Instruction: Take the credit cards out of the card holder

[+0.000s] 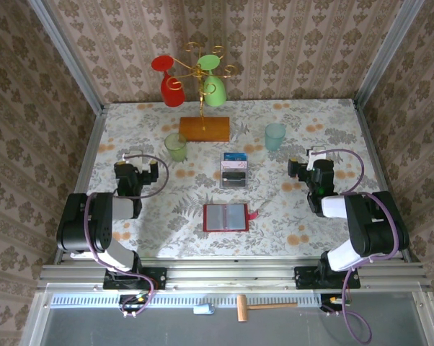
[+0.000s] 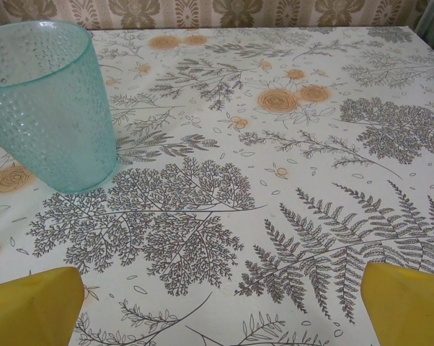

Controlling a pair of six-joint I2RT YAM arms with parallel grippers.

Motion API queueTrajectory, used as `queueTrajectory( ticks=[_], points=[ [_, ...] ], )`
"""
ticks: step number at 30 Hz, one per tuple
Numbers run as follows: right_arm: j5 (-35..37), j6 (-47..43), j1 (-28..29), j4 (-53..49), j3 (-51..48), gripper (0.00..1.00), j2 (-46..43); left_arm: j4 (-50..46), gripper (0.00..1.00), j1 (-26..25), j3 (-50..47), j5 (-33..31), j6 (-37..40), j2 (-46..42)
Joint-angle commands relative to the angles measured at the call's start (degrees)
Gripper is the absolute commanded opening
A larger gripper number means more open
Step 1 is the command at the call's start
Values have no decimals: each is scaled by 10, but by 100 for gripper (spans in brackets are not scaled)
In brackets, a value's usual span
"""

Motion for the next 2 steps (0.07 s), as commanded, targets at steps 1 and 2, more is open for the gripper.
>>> queueTrajectory(
  ticks=[1,2],
  points=[
    [-7,6,-2,24,-2,100,2,17,100,-2,-5,-7,11,0],
    [-7,6,-2,26,-3,100,2,17,100,-3,-5,-8,11,0]
  ],
)
